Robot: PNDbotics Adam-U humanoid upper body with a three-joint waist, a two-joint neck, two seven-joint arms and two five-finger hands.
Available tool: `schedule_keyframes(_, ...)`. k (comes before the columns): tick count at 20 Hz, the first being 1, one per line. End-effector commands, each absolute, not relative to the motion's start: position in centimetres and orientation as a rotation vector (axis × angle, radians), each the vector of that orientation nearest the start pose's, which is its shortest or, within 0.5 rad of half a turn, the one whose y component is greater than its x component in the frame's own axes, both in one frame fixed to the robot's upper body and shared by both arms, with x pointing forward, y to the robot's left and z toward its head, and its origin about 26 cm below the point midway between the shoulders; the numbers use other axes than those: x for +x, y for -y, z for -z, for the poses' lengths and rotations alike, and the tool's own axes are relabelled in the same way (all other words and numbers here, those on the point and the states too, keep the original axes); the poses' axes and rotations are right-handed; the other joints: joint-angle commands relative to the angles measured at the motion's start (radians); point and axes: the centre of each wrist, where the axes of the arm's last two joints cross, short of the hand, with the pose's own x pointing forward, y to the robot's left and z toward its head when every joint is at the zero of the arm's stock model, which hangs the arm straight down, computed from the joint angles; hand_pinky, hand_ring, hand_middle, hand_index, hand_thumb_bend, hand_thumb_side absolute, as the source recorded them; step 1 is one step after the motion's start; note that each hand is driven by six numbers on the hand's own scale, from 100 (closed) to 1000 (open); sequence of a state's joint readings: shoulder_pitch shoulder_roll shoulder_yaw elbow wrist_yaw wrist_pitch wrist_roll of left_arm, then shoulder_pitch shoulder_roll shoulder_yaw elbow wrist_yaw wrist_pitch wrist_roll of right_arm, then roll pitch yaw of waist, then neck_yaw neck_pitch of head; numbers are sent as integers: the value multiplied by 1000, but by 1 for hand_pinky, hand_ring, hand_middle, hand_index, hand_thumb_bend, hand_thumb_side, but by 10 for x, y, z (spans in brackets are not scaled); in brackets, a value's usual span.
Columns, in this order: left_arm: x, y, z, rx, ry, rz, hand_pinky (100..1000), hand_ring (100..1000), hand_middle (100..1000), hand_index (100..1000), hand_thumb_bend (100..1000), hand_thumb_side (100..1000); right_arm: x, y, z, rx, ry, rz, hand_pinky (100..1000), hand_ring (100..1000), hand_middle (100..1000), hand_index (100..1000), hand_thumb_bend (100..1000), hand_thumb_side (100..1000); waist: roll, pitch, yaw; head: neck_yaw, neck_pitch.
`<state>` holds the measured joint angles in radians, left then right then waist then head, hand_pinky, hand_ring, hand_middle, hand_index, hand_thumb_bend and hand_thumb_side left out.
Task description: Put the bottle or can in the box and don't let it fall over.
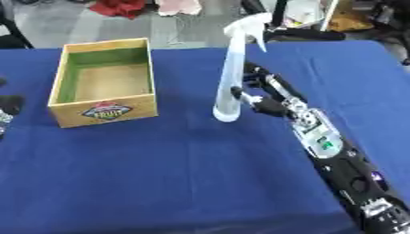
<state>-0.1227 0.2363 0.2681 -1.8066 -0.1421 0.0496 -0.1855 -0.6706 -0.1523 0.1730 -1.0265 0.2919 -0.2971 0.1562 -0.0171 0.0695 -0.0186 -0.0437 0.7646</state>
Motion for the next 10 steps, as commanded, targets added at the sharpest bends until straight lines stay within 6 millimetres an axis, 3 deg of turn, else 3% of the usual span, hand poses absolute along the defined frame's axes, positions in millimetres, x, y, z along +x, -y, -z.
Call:
schedule_keyframes(1,290,-344,-121,388,1859,292,845,771,851,951,668,637,435,177,-71,-78,1896,-898,875,876,887,998,370,591,5,-19,3,-3,5)
schedule_keyframes(10,291,-342,-120,376,1861,293,846,771,851,953,666,639,437,160,-61,-114,1878,-916,880,881,889,998,390,601,13,-18,15,-14,5)
